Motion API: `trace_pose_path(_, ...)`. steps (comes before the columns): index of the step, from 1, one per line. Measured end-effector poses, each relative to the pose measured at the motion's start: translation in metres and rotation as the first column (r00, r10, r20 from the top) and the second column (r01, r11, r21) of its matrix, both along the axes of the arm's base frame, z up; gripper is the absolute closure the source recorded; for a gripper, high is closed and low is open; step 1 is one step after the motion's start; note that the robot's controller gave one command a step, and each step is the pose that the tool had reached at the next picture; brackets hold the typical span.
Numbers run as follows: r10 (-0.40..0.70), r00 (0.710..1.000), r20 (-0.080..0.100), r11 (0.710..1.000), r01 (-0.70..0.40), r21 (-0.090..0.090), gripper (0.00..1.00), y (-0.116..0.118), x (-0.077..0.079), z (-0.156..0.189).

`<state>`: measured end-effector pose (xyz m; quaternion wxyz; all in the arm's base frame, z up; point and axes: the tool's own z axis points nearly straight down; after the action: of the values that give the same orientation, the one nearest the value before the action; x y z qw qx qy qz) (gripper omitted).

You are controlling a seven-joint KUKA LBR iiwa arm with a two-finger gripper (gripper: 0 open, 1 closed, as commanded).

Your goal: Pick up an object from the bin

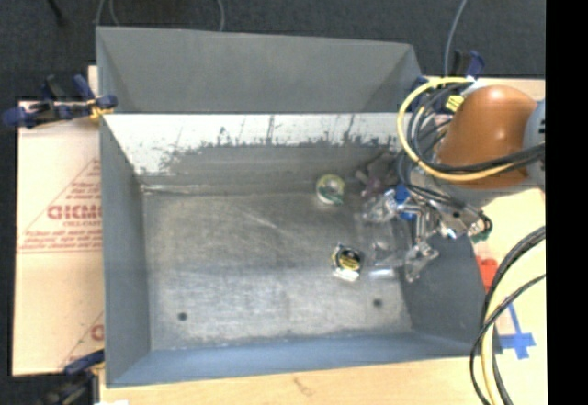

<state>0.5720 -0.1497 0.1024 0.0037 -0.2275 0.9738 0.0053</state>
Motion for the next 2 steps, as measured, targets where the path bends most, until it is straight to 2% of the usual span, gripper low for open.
trace_pose_path(1, 0.276, 0.961, -0.001, 0.961, -0.276, -0.002, 0.00, -0.005, 0.004, 0.003)
trace_pose_path(2, 0.548, 0.836, 0.018, 0.836, -0.548, 0.012, 0.00, 0.008, 0.014, -0.018)
